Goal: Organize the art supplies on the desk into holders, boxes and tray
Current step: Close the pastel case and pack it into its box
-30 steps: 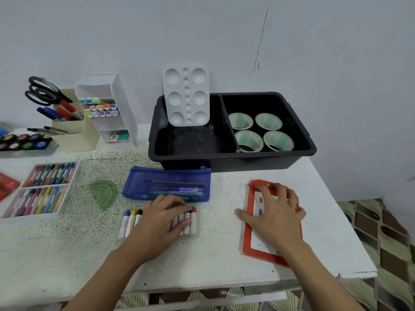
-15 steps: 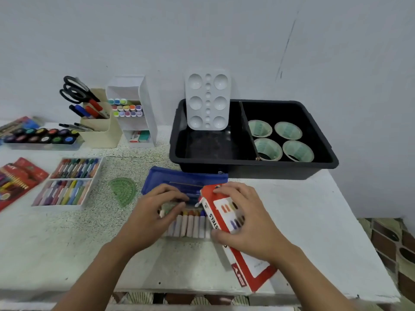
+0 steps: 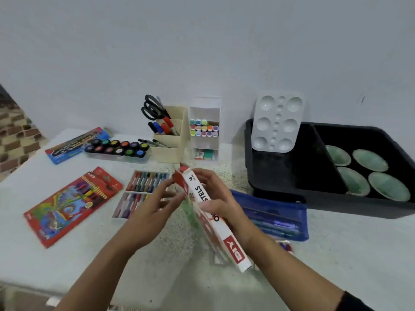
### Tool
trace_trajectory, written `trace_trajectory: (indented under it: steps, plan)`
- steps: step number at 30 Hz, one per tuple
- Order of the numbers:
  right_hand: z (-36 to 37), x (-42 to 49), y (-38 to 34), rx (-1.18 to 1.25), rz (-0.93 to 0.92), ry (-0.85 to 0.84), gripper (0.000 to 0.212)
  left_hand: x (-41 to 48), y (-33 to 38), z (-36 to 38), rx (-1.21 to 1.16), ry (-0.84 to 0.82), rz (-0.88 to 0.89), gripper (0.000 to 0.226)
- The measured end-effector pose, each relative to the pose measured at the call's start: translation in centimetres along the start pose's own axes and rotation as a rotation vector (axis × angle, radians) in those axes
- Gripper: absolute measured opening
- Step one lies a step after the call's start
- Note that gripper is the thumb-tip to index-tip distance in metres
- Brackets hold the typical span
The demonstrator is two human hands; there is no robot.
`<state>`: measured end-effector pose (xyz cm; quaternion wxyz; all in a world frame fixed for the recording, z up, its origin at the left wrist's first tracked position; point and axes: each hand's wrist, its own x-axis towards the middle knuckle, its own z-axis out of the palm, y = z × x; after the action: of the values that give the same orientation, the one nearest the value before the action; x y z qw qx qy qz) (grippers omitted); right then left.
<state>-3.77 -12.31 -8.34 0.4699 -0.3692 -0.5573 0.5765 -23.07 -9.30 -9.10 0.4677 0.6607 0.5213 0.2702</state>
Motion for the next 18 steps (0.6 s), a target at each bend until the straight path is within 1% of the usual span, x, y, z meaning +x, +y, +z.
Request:
trace_trajectory:
  steps: [2, 3, 4, 5, 6, 8, 9, 11, 13, 15, 16, 18]
  plan:
    - [1.3, 2.6, 0.7, 0.075, 0.071, -0.002, 0.075, 0.9, -0.4, -1.5, -0.080, -0.006, -0.069, 0.050]
    - [1.7, 3.7, 1.2, 0.106, 0.102, 0.009, 0.081, 1.3, -0.6, -2.4, -0.098, 0.007, -0.088, 0.043]
    - [2.2, 4.5, 1.4, 0.141, 0.148, 0.036, 0.082, 1.9, -1.0, -3.4, -0.101, 0.030, -0.099, 0.036]
    - [2.7, 5.1, 1.5, 0.173, 0.205, 0.069, 0.073, 2.5, -1.3, -4.5, -0.092, 0.057, -0.105, 0.032]
    - [3.1, 5.5, 1.5, 0.179, 0.249, 0.099, 0.060, 3.1, -1.8, -5.5, -0.066, 0.085, -0.107, 0.031]
    - [3.4, 6.4, 1.3, 0.040, 0.318, 0.168, 0.035, 4.0, -2.7, -7.4, 0.038, 0.117, -0.081, 0.034]
    - [3.4, 6.8, 1.4, -0.042, 0.335, 0.200, 0.029, 4.3, -3.2, -8.2, 0.087, 0.116, -0.062, 0.034]
    - [3.6, 7.5, 1.4, -0.123, 0.339, 0.256, 0.029, 4.9, -4.2, -9.2, 0.128, 0.098, -0.032, 0.027]
    - [4.0, 7.8, 1.7, -0.113, 0.336, 0.328, 0.038, 5.3, -5.2, -9.8, 0.168, 0.087, -0.020, 0.023]
    - [4.3, 7.6, 2.3, -0.109, 0.344, 0.390, 0.047, 5.6, -6.5, -10.1, 0.359, 0.112, 0.000, 0.032]
    - [4.4, 7.5, 2.6, -0.144, 0.346, 0.411, 0.049, 5.8, -7.0, -10.2, 0.477, 0.123, 0.005, 0.040]
    - [4.6, 7.1, 3.1, -0.254, 0.349, 0.424, 0.049, 5.8, -7.7, -9.9, 0.632, 0.100, 0.004, 0.055]
